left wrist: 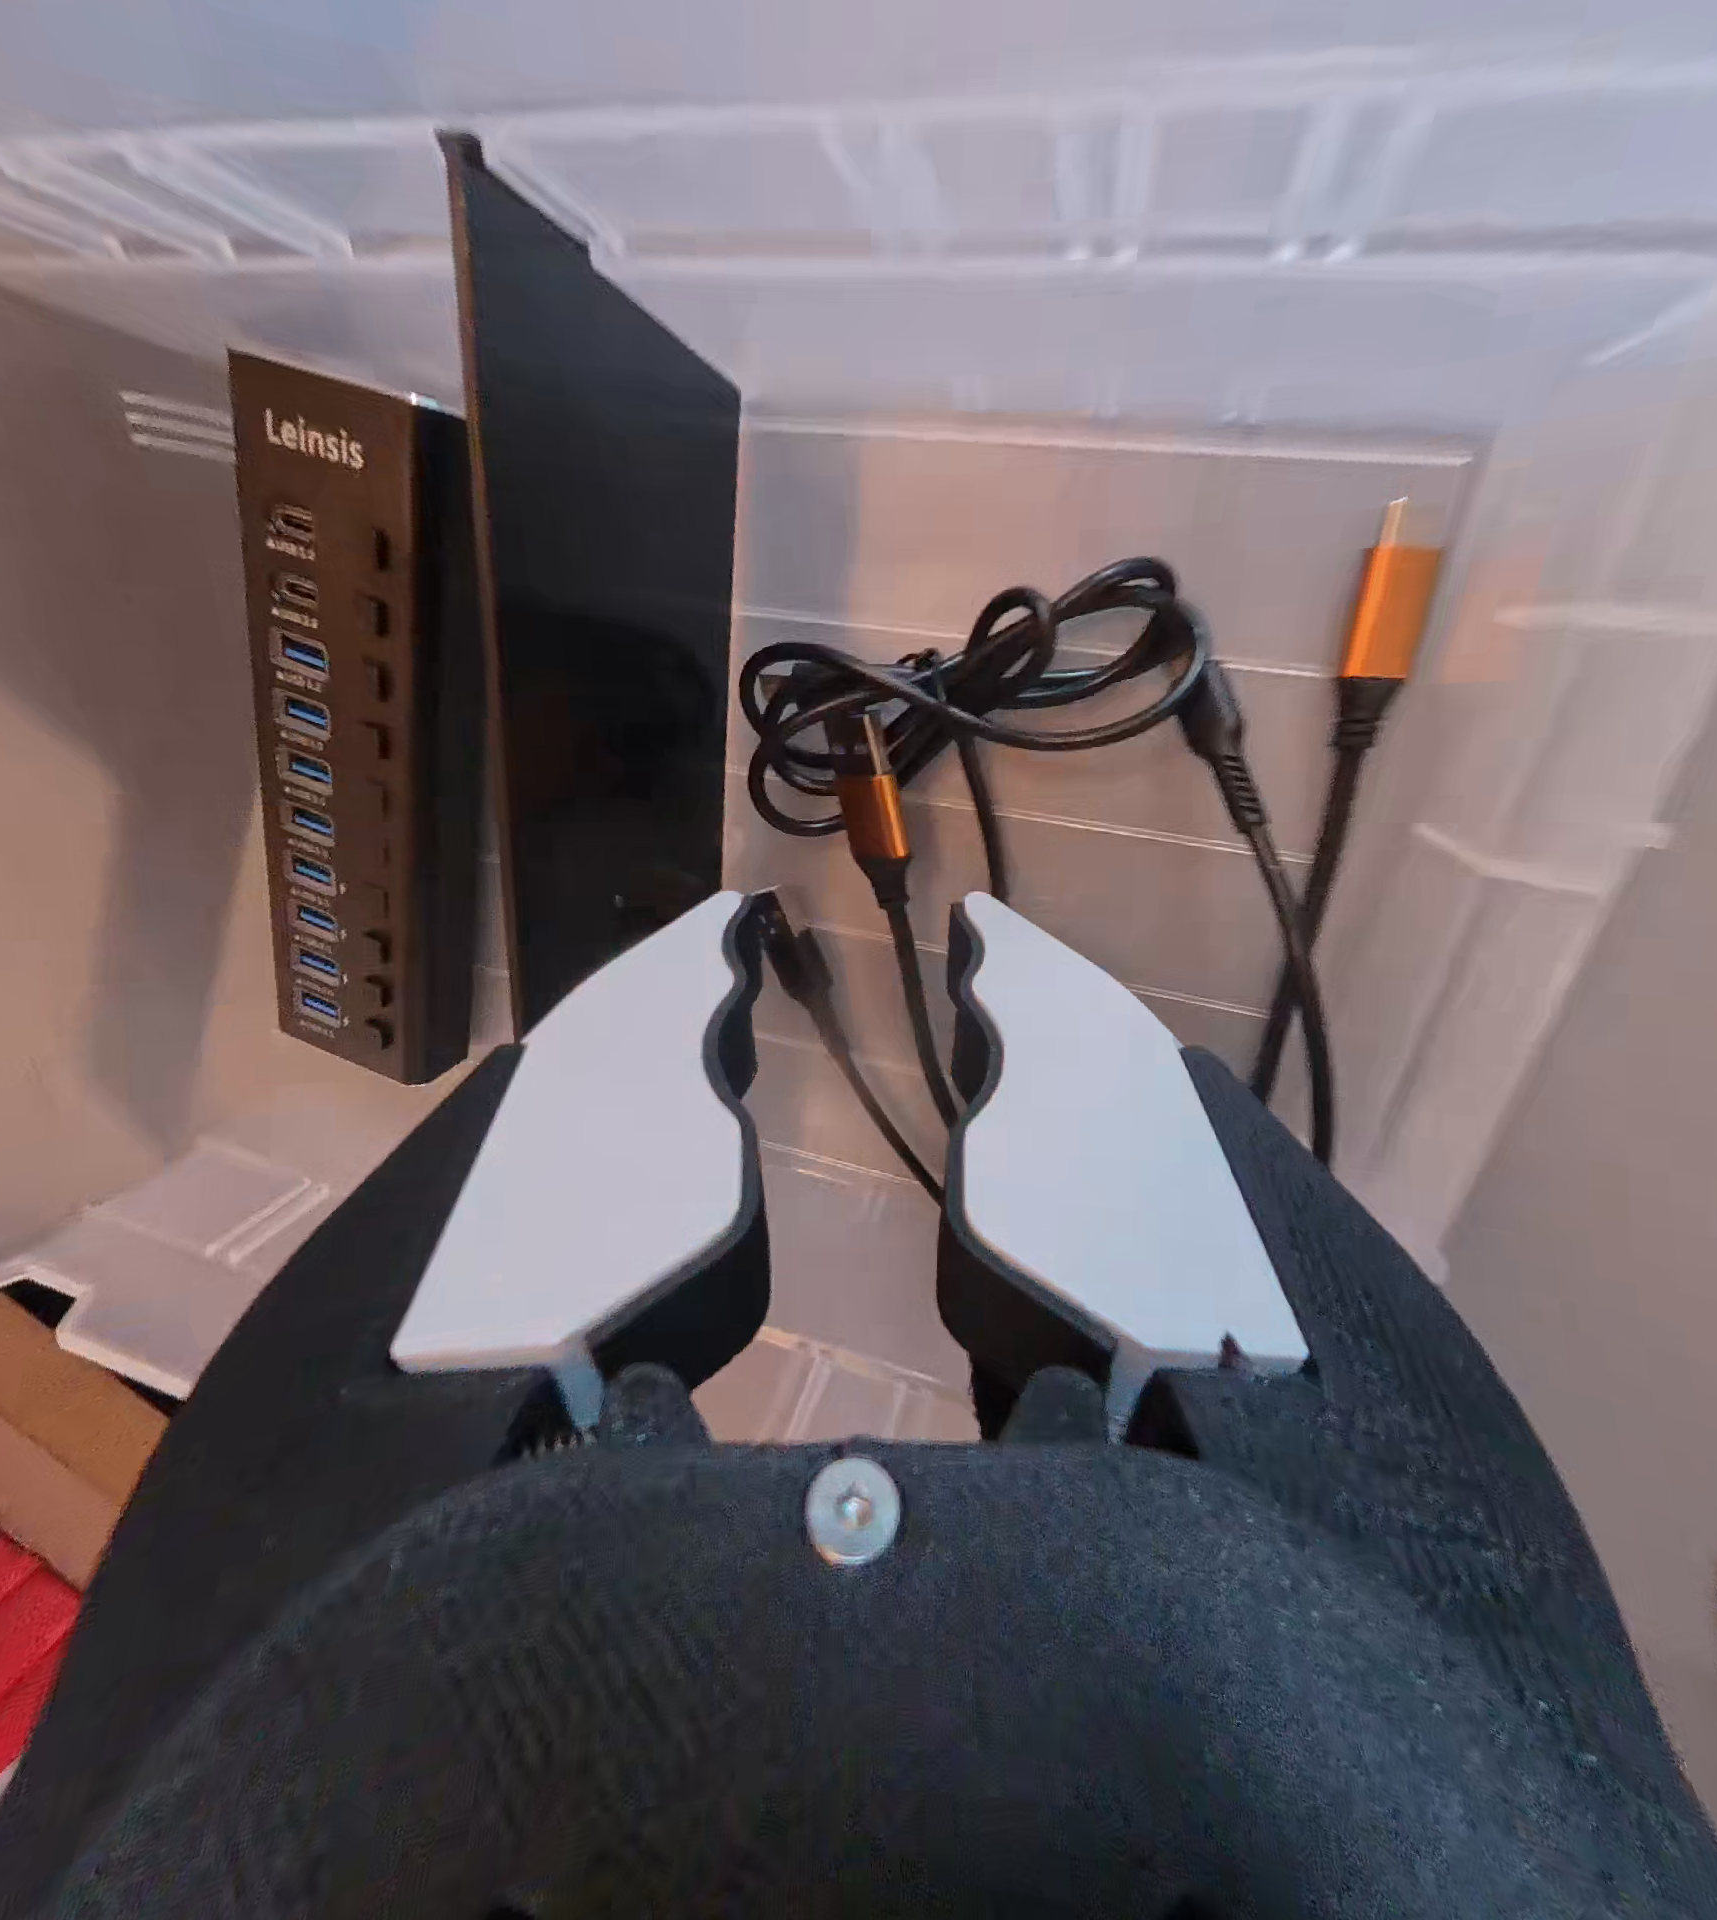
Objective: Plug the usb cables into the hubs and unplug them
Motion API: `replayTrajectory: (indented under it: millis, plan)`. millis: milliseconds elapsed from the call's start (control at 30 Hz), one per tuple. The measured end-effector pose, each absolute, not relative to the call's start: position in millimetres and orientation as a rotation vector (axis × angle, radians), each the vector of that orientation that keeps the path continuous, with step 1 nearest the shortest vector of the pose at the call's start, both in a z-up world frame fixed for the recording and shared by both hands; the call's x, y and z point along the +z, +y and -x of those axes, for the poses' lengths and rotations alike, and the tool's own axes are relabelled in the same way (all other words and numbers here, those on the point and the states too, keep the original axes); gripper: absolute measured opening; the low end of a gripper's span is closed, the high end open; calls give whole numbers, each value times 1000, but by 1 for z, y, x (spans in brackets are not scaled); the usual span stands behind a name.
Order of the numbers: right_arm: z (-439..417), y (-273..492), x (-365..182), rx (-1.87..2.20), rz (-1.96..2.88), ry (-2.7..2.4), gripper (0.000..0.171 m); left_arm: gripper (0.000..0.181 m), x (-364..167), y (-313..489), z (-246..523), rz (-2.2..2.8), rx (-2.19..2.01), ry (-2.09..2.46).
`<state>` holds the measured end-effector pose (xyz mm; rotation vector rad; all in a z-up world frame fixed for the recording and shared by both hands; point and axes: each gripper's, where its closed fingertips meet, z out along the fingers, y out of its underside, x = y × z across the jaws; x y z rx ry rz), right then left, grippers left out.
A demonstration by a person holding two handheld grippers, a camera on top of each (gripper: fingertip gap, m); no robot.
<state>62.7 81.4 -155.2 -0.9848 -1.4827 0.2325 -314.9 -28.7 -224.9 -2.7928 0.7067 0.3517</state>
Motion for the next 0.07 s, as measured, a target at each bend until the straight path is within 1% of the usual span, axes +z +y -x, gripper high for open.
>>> replayTrajectory:
  millis: [33, 67]
  plan:
    - [-63, 81, -155, 239, 983, -1483, 14, 32, -230, -28, 317, 2819, 345, 712]
    - [-63, 80, -154, 246, 981, -1485, 14, 32, -236, -29, 318, 2850, 327, 708]
